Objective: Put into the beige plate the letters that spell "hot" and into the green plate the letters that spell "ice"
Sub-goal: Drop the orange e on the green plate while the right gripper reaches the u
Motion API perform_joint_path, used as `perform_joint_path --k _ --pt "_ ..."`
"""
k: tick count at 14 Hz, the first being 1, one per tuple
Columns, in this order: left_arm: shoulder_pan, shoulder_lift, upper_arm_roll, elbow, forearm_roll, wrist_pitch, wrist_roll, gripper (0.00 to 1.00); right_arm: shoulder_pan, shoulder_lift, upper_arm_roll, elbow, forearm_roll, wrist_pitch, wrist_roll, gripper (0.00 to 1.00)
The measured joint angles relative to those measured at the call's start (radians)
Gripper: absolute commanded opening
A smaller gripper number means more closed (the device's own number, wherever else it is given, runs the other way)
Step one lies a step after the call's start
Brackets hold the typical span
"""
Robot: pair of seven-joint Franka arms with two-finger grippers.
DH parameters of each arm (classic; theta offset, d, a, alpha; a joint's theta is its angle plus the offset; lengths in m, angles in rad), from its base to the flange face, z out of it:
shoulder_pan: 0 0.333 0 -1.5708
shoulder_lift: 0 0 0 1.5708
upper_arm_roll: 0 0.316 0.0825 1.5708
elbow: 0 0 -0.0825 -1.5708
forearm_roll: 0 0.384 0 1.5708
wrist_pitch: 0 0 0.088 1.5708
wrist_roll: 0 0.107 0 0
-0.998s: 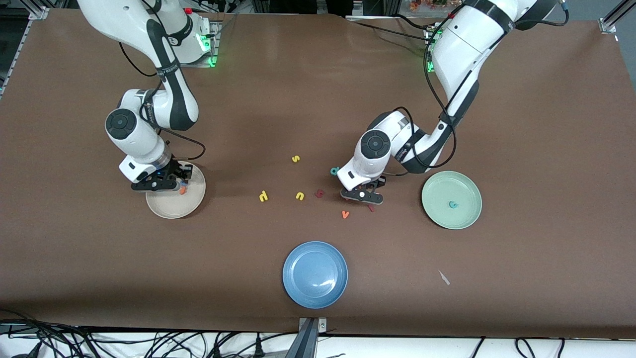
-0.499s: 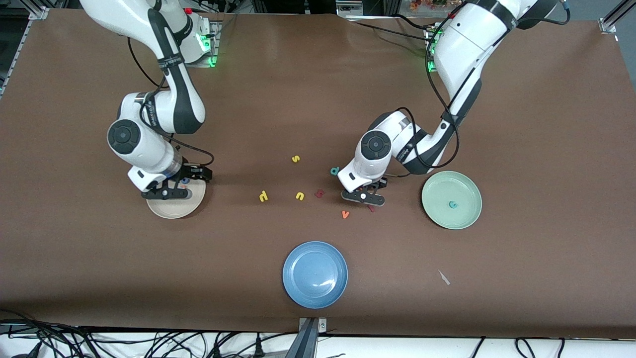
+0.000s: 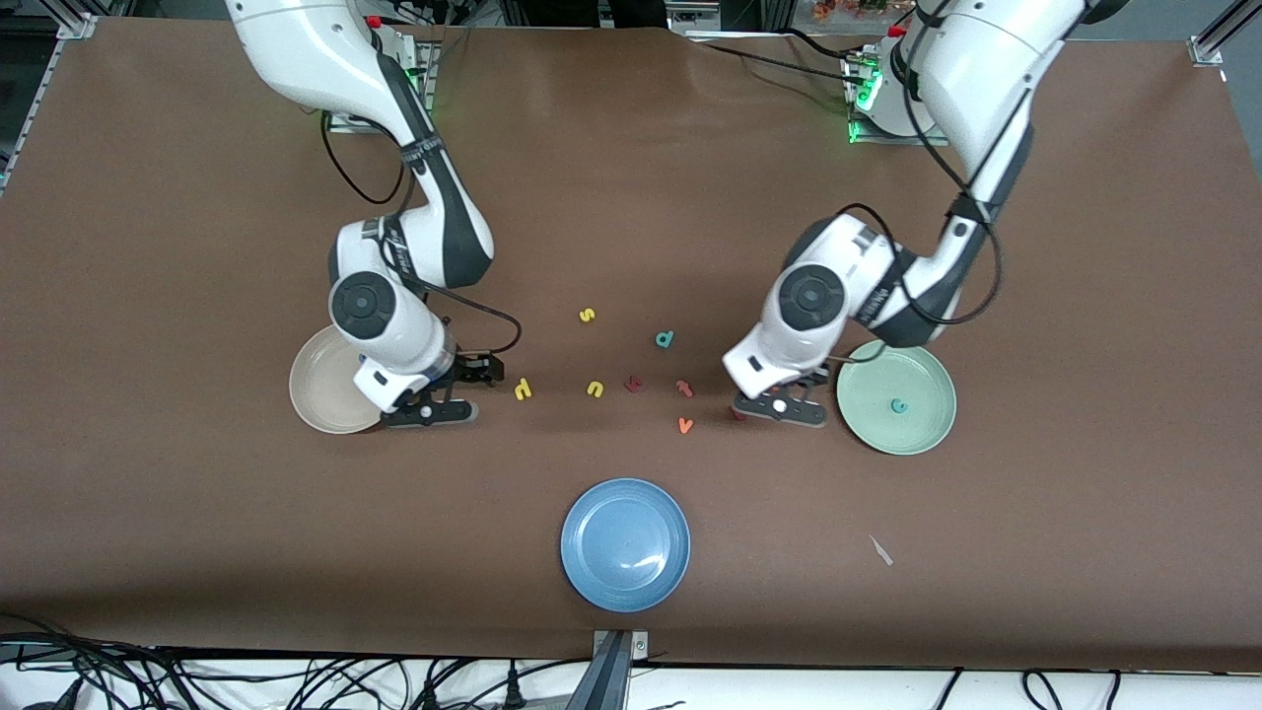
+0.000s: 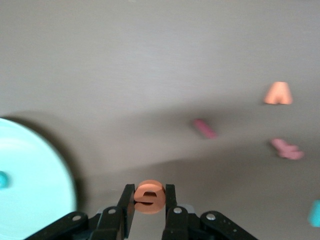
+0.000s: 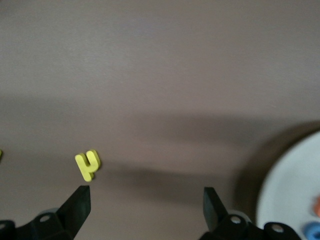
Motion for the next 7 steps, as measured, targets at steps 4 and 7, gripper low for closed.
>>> perform_joint_path --k 4,7 --pt "0.109 0.0 -0.001 -0.014 -0.002 -0.018 0.151 0.0 0.0 0.059 0.039 0.055 0.0 0.0 0.001 1.0" --pt "0.167 0.001 -0.001 -0.025 -0.002 -0.033 0.23 0.0 0.0 0.082 0.066 0.062 0.0 0.019 0.001 1.0"
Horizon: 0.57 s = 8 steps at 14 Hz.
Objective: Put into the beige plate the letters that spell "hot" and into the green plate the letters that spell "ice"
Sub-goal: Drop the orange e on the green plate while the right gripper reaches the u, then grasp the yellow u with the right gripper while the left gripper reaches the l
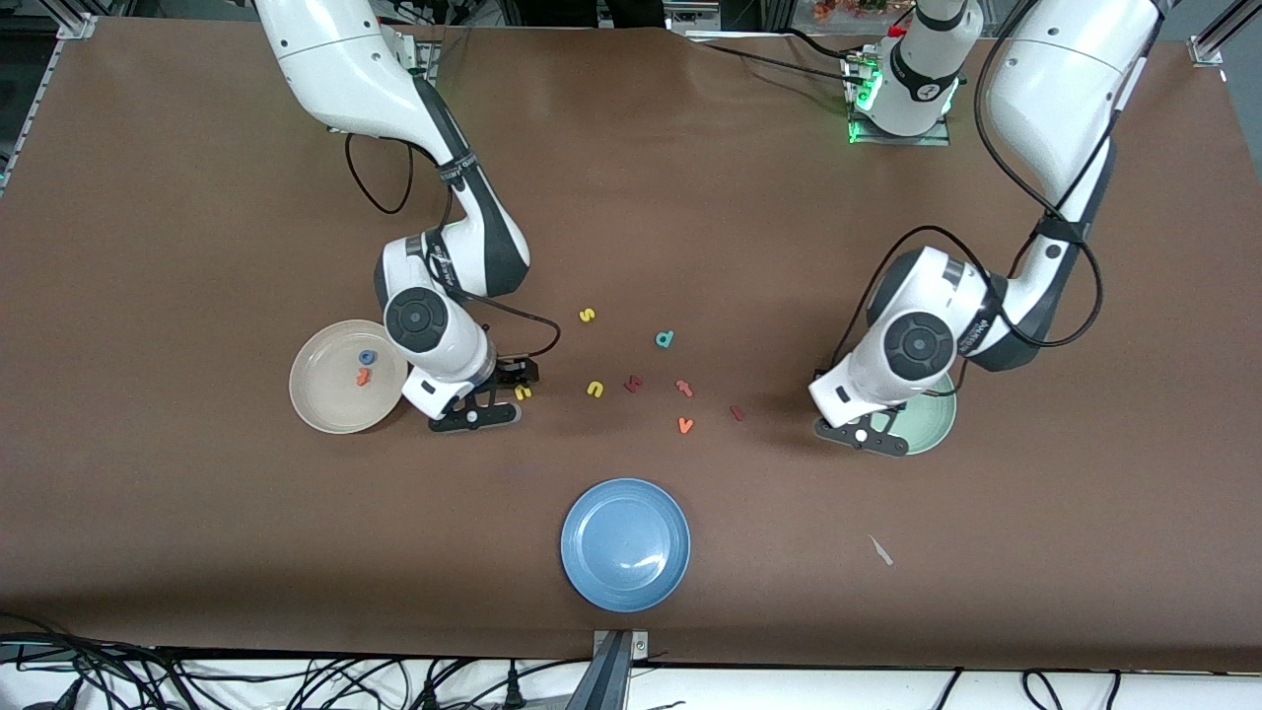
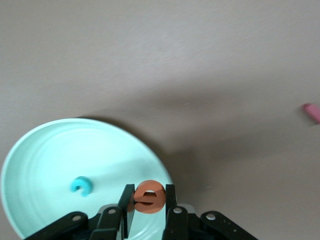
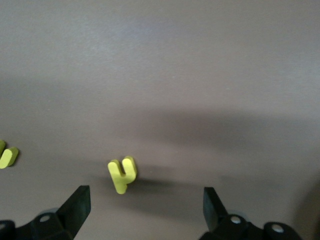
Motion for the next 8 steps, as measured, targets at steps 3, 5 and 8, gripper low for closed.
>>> perform_joint_path --k 3,5,8 --pt "0.055 0.0 0.0 -0.001 -0.004 -0.036 0.06 0.1 0.0 0.03 0.013 0.005 0.0 0.048 0.0 1.0" --pt "0.075 0.0 -0.001 -0.014 -0.042 -0.046 0.103 0.26 0.0 0.047 0.02 0.006 0.0 0.078 0.0 1.0" --pt "0.077 0.001 -0.003 -0.045 -0.065 -0.056 0.116 1.0 0.0 0.058 0.021 0.016 0.0 0.083 -0.002 0.94"
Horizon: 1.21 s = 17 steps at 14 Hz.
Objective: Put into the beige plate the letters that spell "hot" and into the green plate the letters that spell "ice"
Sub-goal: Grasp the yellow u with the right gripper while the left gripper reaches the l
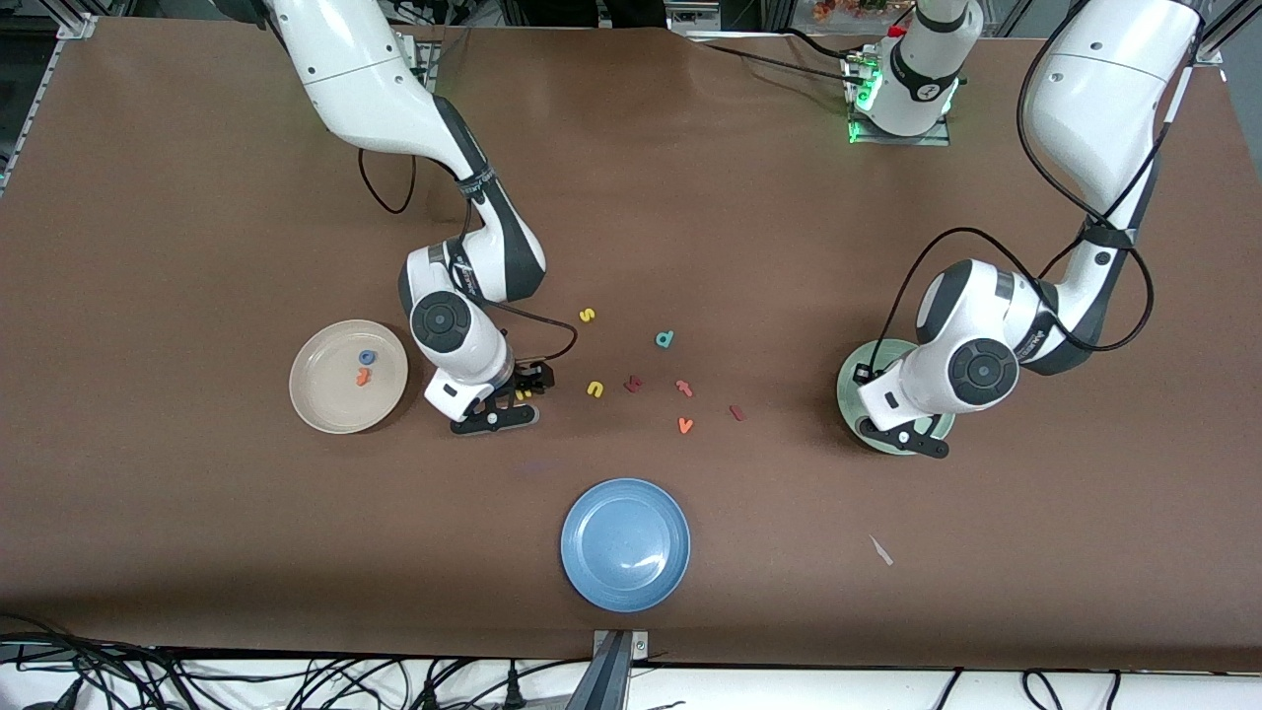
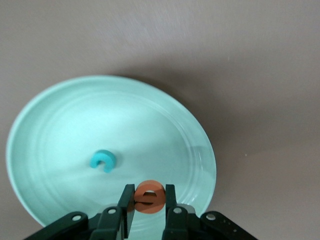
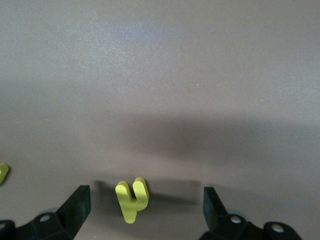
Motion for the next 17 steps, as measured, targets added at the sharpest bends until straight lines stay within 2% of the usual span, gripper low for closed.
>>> perform_joint_path --k 1,3,4,6,7,12,14,17 --pt "0.001 0.0 -0.003 -0.005 -0.007 -0.01 0.0 1.0 0.0 0.002 0.0 0.006 0.0 0.0 0.0 0.9" --pt "0.002 -0.006 -0.011 -0.002 -0.04 -0.041 0.0 1.0 0.0 0.007 0.0 0.016 0.0 0.0 0.0 0.73" --pt "0.003 -0.011 -0.012 0.001 -0.045 -0.048 0.0 1.0 0.0 0.008 0.0 0.018 0.0 0.0 0.0 0.73" --pt "0.006 -0.025 -0.013 0.007 -0.045 -0.054 -0.001 1.0 0.0 0.009 0.0 0.02 0.0 0.0 0.0 0.61" --pt "0.008 -0.033 -0.015 0.012 -0.045 -0.055 -0.001 1.0 0.0 0.01 0.0 0.02 0.0 0.0 0.0 0.59" --pt "0.001 -0.055 -0.039 0.077 -0.046 -0.058 -0.013 1.0 0.0 0.01 0.001 0.021 0.0 0.0 0.002 0.39" --pt "-0.013 -0.057 -0.045 0.104 -0.047 -0.06 -0.085 1.0 0.0 0.01 0.001 0.021 0.0 0.0 0.002 0.3" --pt "-0.097 -0.052 -0.047 0.141 -0.048 -0.06 -0.344 1.0 0.0 0.011 0.002 0.021 0.0 0.0 0.003 0.17"
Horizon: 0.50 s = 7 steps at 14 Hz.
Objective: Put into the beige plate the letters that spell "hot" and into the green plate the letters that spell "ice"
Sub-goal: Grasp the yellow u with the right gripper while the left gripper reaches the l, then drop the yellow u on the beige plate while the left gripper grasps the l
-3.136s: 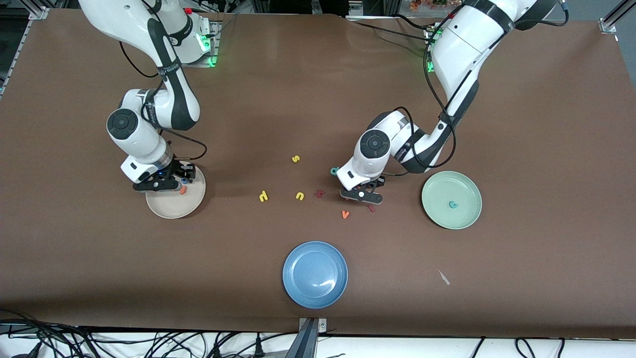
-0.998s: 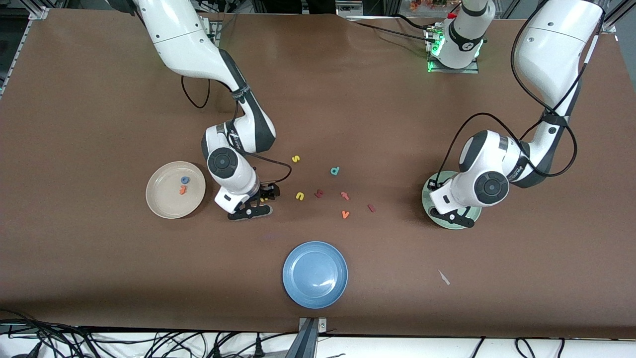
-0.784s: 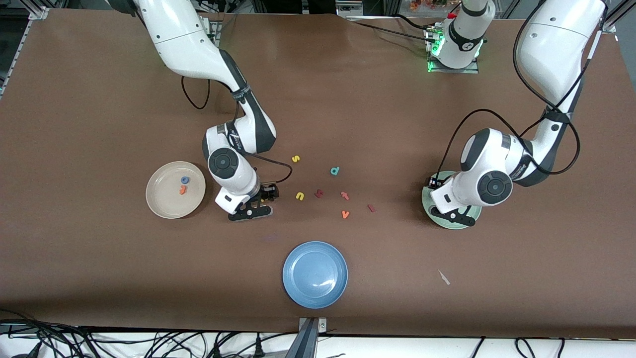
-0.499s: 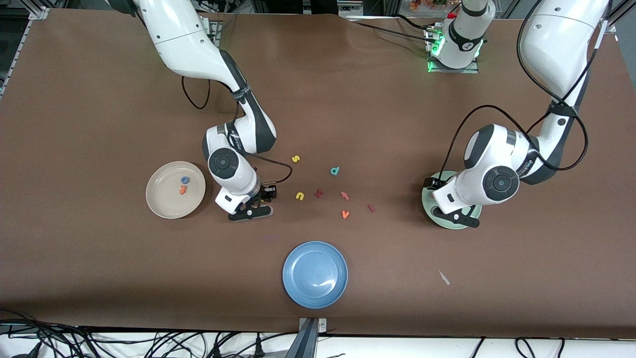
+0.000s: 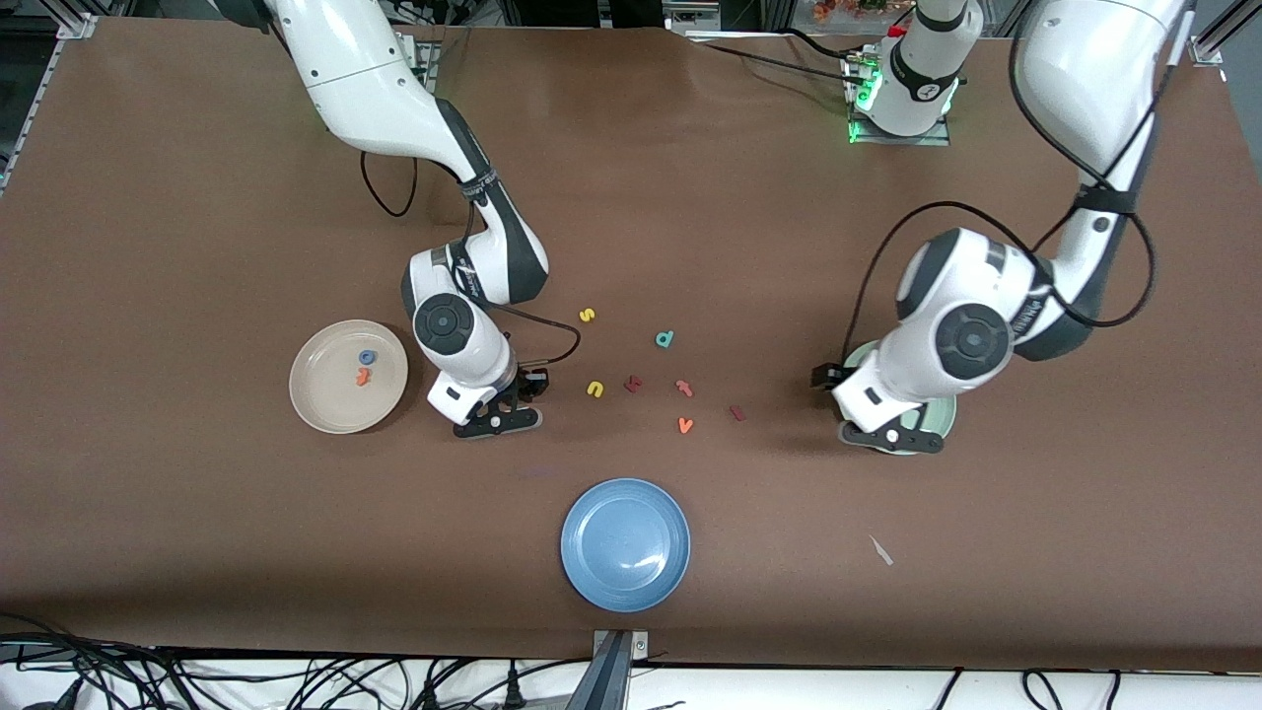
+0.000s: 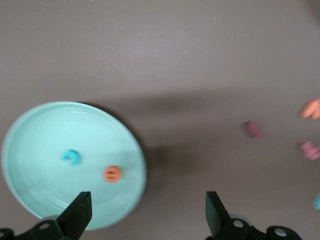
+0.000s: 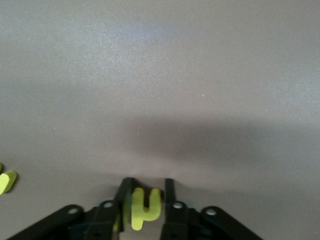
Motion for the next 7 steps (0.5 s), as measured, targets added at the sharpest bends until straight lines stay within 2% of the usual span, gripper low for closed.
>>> perform_joint_path --k 4,7 --pt "-0.119 0.067 0.001 0.06 -0.021 0.002 -0.343 1.0 0.0 0.0 0.002 0.002 0.0 0.0 0.005 0.13" --pt "-0.168 0.15 0.002 0.099 -0.021 0.016 -0.487 1.0 -0.003 0.001 0.003 0.02 0.006 -0.001 0.008 0.1"
